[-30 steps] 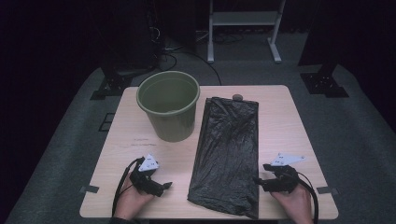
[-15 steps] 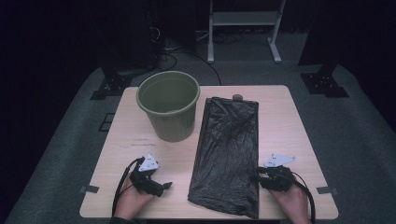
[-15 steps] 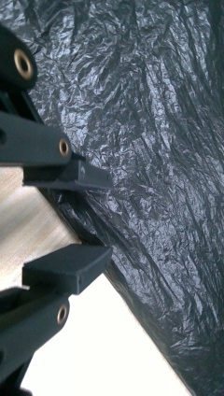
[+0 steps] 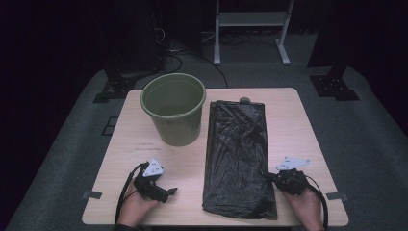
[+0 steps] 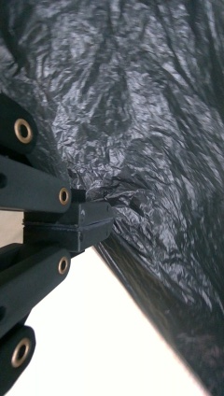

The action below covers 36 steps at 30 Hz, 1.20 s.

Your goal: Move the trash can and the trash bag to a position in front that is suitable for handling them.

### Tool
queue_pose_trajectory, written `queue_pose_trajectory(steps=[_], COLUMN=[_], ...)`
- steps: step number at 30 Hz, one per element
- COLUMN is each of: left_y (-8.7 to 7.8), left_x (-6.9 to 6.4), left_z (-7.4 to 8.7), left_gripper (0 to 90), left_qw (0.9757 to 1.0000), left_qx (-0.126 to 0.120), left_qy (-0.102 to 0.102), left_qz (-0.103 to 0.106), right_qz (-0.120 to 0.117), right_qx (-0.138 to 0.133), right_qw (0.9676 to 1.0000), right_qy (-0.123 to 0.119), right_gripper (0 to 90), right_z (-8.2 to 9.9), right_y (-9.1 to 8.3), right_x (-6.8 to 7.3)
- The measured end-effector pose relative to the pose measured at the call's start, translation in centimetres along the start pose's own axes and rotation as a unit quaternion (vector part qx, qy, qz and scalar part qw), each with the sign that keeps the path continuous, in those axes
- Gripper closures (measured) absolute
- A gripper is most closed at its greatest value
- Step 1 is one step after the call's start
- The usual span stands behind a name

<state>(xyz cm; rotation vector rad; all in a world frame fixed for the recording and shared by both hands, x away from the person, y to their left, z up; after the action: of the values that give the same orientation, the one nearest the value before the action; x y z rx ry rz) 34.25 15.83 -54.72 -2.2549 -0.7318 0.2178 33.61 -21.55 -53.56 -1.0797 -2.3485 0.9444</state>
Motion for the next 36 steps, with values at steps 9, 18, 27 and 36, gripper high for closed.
queue_pose_trajectory(steps=[9, 18, 27, 36], left_y=[0.0, 0.0, 0.1, 0.1], left_x=[0.0, 0.0, 0.0, 0.0], left_z=[0.0, 0.0, -0.1, -0.1], left_gripper=[0.0, 0.0, 0.0, 0.0], left_qw=[1.0000, 1.0000, 1.0000, 1.0000], left_qx=[0.000, 0.000, 0.000, 0.000], left_qy=[0.000, 0.002, 0.003, 0.004], left_qz=[0.000, 0.002, 0.003, 0.004], right_qz=[0.028, 0.063, 0.098, 0.124], right_qx=[-0.011, -0.001, 0.007, 0.004], right_qw=[0.9994, 0.9973, 0.9931, 0.9892], right_qy=[0.017, 0.038, 0.064, 0.078], right_gripper=[90.0, 90.0, 90.0, 78.6], right_z=[0.2, 1.4, 3.0, 3.7], right_y=[-1.5, -2.8, -4.1, -5.1], right_x=[-3.3, -6.0, -8.6, -9.9])
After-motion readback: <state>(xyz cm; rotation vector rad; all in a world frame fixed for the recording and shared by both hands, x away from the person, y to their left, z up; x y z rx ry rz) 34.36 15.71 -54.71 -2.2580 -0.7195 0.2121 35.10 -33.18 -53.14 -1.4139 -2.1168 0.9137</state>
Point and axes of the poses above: each handheld gripper's, and its own axes: y roughly forward along the jaws, z roughly out of its underside, x roughly to its left, the point moved 9 cm from there along y, roughly forward along the jaws, and after that the axes turned 4 degrees about y, right-handed, at the moved point
